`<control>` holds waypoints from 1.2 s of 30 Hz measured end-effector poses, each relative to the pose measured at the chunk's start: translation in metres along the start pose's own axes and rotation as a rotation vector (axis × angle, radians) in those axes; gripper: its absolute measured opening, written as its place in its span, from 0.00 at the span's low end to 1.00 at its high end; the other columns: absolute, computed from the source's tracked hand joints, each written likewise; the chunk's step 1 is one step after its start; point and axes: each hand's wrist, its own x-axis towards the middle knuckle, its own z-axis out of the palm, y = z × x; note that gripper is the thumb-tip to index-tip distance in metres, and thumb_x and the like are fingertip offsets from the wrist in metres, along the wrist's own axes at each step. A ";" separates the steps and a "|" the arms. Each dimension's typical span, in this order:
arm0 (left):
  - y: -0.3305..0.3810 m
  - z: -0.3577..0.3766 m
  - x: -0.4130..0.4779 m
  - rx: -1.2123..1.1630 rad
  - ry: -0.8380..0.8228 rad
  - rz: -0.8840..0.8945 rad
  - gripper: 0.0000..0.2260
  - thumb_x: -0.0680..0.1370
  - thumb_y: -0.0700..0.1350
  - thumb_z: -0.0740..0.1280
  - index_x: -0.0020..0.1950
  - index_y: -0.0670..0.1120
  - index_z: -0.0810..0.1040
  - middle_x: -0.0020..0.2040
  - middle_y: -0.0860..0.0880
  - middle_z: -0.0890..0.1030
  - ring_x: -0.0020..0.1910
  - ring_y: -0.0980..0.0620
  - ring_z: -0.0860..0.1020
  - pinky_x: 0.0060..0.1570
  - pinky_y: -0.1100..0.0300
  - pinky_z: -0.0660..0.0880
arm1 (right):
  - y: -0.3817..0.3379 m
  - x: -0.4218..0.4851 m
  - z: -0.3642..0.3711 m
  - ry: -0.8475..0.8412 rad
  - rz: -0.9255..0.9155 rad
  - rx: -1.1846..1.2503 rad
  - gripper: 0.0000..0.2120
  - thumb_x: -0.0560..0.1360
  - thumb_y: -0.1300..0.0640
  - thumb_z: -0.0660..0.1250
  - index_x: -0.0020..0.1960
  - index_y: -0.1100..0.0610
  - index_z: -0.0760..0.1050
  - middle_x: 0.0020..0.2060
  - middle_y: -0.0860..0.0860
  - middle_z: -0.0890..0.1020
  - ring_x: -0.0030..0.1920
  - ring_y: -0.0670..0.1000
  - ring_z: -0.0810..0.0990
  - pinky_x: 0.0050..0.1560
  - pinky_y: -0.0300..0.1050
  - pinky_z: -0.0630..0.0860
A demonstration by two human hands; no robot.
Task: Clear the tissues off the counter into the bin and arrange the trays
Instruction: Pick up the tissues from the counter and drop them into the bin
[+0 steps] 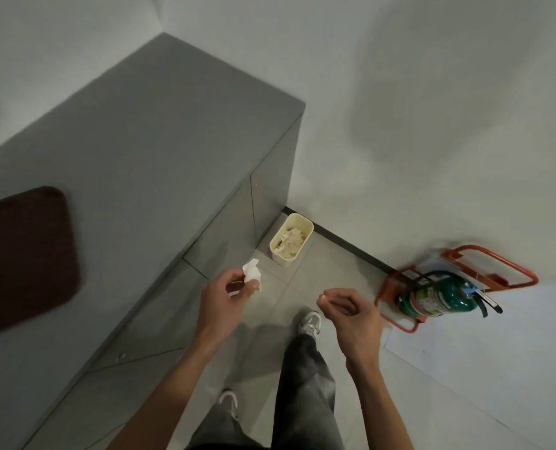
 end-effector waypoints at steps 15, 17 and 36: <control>-0.106 0.224 0.290 0.187 -0.032 -0.246 0.09 0.79 0.51 0.74 0.58 0.52 0.85 0.51 0.54 0.86 0.50 0.54 0.84 0.55 0.49 0.83 | 0.128 0.394 0.094 -0.223 0.034 -0.417 0.05 0.81 0.53 0.73 0.53 0.52 0.86 0.39 0.43 0.86 0.38 0.41 0.84 0.42 0.41 0.83; -0.134 0.245 0.329 0.253 -0.040 -0.258 0.11 0.76 0.46 0.77 0.58 0.47 0.85 0.54 0.50 0.85 0.52 0.51 0.83 0.56 0.54 0.81 | 0.158 0.429 0.113 -0.240 0.038 -0.444 0.06 0.82 0.52 0.72 0.53 0.53 0.85 0.41 0.44 0.86 0.39 0.41 0.84 0.41 0.38 0.81; -0.344 0.354 0.513 0.788 -0.555 -0.290 0.30 0.80 0.50 0.70 0.80 0.49 0.64 0.76 0.46 0.72 0.75 0.39 0.69 0.70 0.50 0.69 | 0.320 0.600 0.234 -0.551 -0.107 -1.066 0.29 0.81 0.61 0.67 0.81 0.52 0.66 0.75 0.59 0.74 0.70 0.66 0.77 0.67 0.63 0.78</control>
